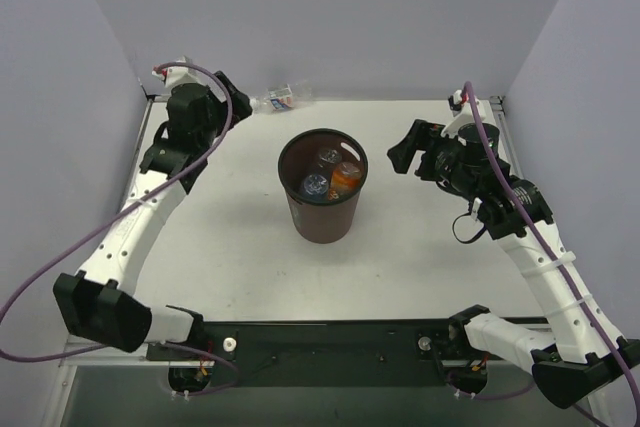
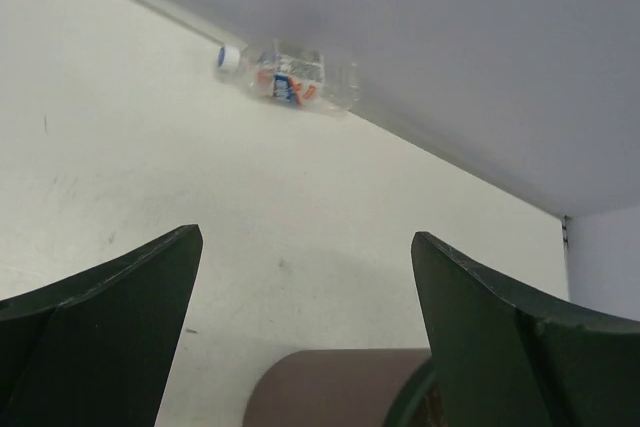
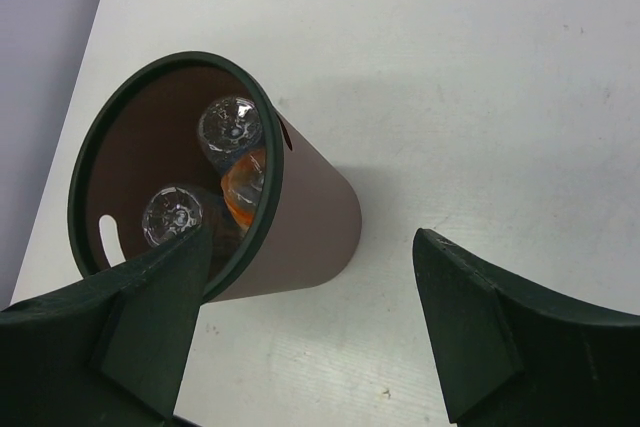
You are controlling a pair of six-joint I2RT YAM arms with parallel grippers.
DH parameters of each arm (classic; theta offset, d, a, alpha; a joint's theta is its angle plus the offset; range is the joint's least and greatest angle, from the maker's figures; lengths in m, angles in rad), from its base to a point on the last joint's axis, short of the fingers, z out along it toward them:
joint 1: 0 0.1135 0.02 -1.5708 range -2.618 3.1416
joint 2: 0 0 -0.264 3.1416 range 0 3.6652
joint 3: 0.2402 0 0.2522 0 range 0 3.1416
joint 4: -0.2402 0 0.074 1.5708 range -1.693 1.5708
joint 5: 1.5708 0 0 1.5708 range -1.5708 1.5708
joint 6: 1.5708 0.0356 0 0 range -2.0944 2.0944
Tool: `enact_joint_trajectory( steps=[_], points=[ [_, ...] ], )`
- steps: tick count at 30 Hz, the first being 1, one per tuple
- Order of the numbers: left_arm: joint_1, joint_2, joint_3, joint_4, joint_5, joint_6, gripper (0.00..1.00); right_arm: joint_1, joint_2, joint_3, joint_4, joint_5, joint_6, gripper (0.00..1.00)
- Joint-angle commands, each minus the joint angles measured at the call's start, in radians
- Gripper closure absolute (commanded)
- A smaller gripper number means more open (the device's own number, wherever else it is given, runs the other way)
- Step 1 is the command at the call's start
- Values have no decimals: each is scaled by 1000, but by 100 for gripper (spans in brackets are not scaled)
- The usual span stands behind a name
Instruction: Put the plastic bottles in the bin
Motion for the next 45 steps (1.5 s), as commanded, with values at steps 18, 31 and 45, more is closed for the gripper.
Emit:
enact_joint_trajectory(
  steps=[18, 31, 45],
  points=[
    [232, 750, 164, 202, 98, -907, 13, -5, -76, 13, -26, 44, -12, 22],
    [235, 1152, 647, 197, 127, -939, 16, -11, -199, -353, -14, -74, 67, 23],
    [225, 1437, 994, 177, 130, -1088, 54, -13, -117, -286, -22, -37, 16, 23]
  ],
)
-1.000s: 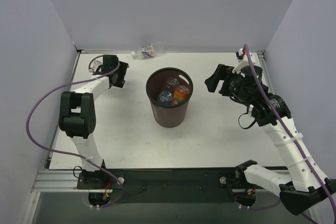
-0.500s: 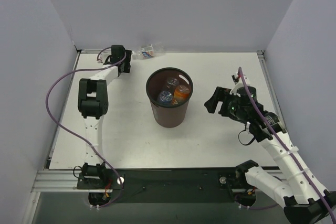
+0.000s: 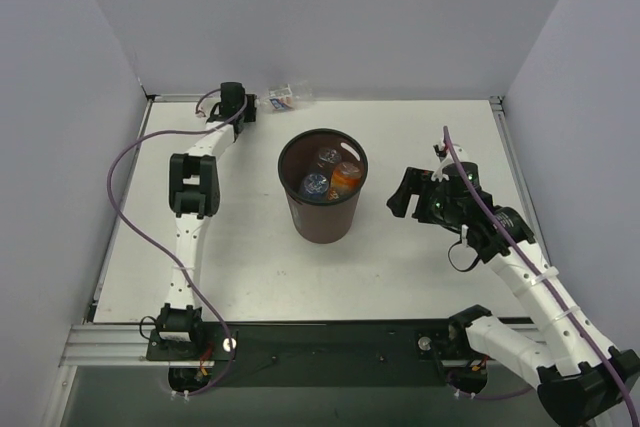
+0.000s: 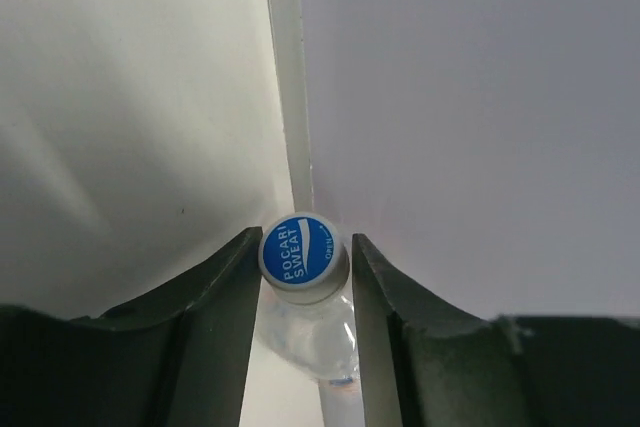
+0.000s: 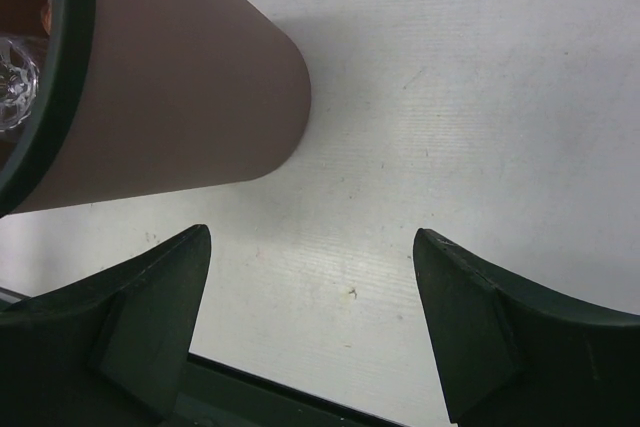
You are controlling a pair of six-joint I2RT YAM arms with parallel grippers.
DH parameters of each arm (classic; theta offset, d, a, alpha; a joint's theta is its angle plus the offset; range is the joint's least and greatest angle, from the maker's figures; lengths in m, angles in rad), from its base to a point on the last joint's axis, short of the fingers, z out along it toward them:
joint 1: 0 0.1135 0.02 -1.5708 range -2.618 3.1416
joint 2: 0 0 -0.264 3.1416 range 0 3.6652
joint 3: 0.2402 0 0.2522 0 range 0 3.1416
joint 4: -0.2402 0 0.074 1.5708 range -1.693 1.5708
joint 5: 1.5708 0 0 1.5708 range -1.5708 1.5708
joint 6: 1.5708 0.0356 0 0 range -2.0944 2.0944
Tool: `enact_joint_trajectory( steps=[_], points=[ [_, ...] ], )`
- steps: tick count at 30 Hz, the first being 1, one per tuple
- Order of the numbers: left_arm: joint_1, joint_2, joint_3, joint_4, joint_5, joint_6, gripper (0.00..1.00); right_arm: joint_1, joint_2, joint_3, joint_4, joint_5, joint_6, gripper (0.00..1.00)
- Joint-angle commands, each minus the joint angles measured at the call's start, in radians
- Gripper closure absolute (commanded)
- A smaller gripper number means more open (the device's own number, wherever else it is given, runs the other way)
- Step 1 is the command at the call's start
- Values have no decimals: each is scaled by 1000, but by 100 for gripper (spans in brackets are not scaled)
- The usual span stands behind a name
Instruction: Put the plastic bottles in the bin
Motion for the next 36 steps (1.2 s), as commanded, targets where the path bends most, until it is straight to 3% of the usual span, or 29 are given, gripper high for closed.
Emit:
enact_joint_trajectory(
  steps=[1, 2, 5, 10, 16, 24, 31, 36],
  points=[
    [-7, 40, 58, 40, -2, -88, 62, -5, 22, 69, 15, 19, -31, 23],
    [-7, 37, 43, 51, 6, -83, 74, -5, 36, 74, 15, 18, -41, 23],
    [-1, -35, -44, 109, 3, -48, 88, -5, 79, 106, 15, 17, -58, 23],
    [36, -233, -319, 313, 29, 21, 98, -11, 165, 251, 15, 10, -103, 23],
    [111, -470, -651, 607, 99, 6, 100, -28, 263, 438, 17, -45, -129, 23],
    [191, -734, -850, 783, 292, -108, 100, -57, 387, 691, 20, -183, -2, 21],
    [125, -967, -960, 672, 349, -128, 100, -46, 467, 776, 132, -308, 156, 21],
    [-35, -1066, -1059, 701, 348, -201, 100, -45, 487, 790, 219, -308, 204, 17]
  ],
)
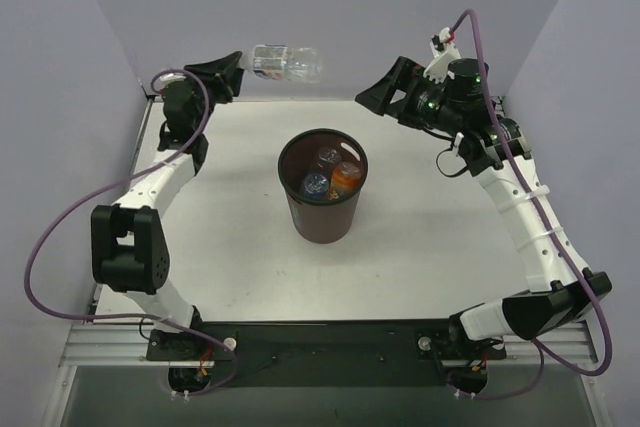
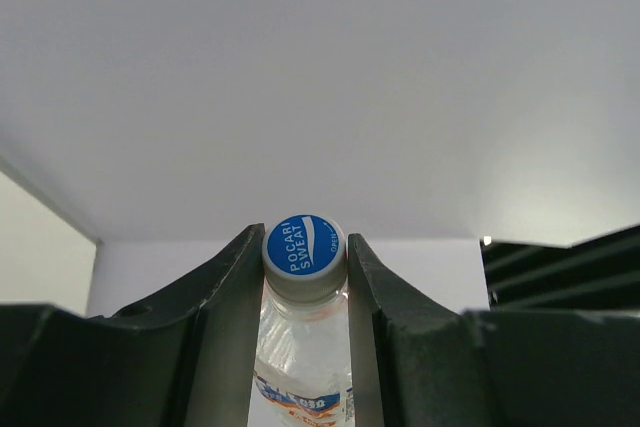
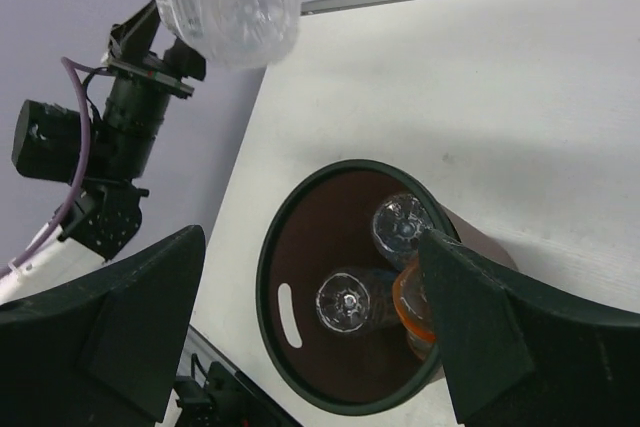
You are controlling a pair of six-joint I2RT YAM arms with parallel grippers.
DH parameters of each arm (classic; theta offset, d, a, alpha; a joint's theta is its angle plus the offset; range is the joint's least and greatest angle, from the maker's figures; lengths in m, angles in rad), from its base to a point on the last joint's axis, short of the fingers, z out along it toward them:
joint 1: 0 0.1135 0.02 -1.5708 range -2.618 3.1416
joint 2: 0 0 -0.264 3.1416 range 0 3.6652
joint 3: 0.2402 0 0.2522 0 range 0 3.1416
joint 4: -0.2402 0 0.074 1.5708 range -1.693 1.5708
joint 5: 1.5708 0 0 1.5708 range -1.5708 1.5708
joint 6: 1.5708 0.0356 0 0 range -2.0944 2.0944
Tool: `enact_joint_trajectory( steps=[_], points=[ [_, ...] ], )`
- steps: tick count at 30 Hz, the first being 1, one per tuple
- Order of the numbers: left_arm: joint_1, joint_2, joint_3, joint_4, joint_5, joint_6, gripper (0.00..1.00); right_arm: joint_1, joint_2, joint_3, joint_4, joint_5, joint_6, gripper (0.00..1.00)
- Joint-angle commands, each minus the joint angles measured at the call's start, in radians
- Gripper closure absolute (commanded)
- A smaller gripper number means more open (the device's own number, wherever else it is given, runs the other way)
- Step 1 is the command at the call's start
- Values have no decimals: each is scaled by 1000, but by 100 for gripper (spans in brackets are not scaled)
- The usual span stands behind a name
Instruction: Put the plastic bottles in the bin
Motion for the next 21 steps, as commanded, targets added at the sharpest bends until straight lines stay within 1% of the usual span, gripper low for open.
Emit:
enact_joint_trajectory(
  steps=[1, 3, 7, 10, 21],
  points=[
    [-110, -70, -75, 39, 47, -75, 100, 4, 11, 53, 122, -46, 76, 17],
    [-156, -94, -99, 52, 47, -107, 100, 6, 28, 71, 124, -56, 78, 17],
    [-191, -134, -142, 54, 53, -113, 100, 6, 34, 67, 171, -76, 104, 17],
    [-201, -160, -173, 66, 45, -130, 100, 7, 33, 59, 167, -54, 104, 17],
    [-236, -189, -184, 60, 45, -142, 100, 30, 53, -5, 185, -46, 135, 16]
  ],
)
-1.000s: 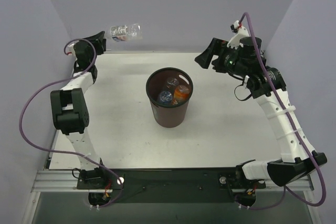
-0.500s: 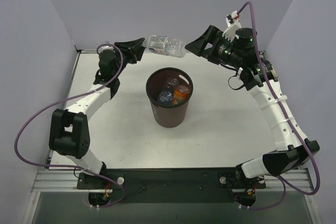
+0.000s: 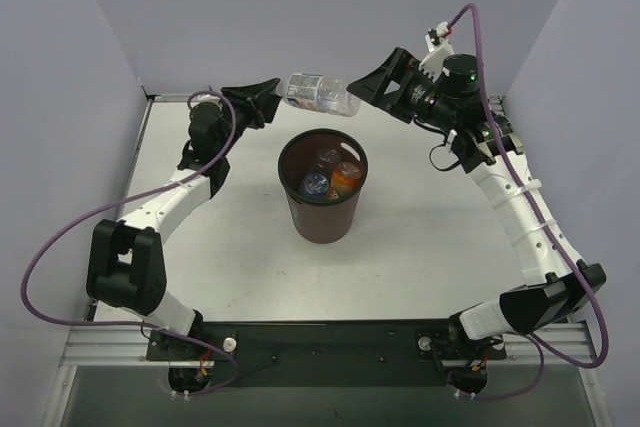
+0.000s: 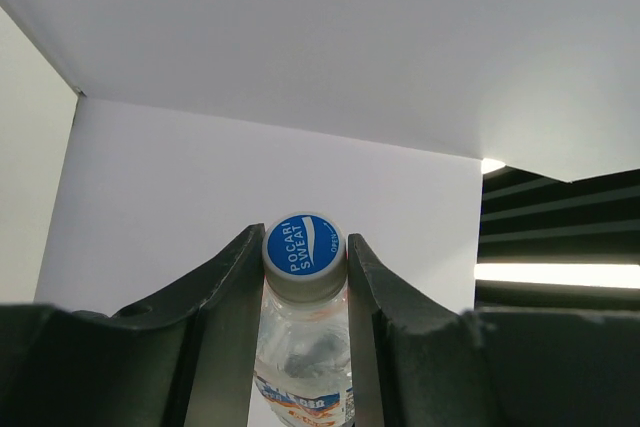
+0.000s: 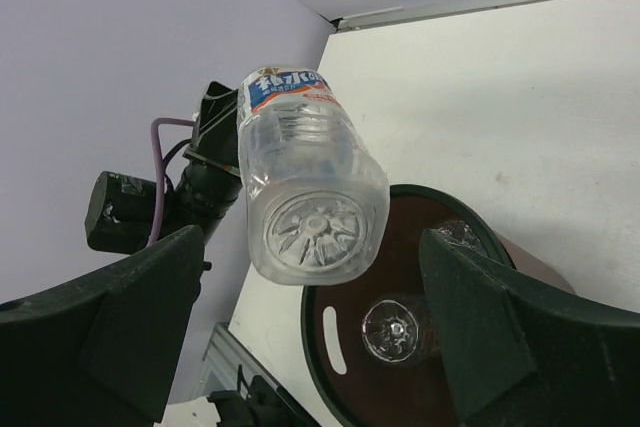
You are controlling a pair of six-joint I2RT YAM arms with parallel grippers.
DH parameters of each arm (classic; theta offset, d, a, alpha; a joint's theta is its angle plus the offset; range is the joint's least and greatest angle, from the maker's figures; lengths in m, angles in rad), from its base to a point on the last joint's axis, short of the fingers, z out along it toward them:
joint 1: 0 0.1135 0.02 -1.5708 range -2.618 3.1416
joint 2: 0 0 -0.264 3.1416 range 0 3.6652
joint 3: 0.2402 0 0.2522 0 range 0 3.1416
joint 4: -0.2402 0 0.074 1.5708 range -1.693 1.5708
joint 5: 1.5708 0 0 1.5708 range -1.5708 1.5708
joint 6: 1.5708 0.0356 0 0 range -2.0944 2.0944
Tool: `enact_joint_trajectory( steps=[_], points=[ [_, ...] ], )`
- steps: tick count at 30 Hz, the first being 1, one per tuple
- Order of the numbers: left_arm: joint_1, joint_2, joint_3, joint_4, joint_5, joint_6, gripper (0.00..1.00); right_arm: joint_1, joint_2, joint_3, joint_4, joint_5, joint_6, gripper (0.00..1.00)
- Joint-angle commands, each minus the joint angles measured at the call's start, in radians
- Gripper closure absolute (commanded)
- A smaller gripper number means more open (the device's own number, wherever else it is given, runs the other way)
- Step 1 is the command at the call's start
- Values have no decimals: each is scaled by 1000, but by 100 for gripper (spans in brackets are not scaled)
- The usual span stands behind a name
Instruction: Put the plastic bottles in the bin
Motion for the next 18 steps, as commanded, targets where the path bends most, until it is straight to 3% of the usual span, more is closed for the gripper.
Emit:
enact_joint_trajectory(
  steps=[1, 9, 12, 13, 15, 16, 18],
  points=[
    [-24, -47, 5, 59, -1, -21, 100, 16, 28, -11, 64, -9, 25, 16],
    [-46, -61, -11, 64, -15, -30, 100, 26, 54, -23, 82, -11, 42, 20],
    [-47, -64, -11, 64, -17, -24, 100, 26, 47, -36, 85, -9, 47, 40],
    [-47, -69, -14, 58, -15, -19, 100, 24, 46, -36, 85, -20, 51, 53],
    [-52, -78, -22, 41, -34, -6, 100, 26, 45, -31, 82, -29, 63, 67],
    [-53, -87, -23, 30, -40, 2, 96, 26, 43, -29, 79, -34, 71, 78],
    [-53, -92, -15, -2, -37, 34, 88, 22, 42, 0, 21, -35, 74, 83]
  ],
)
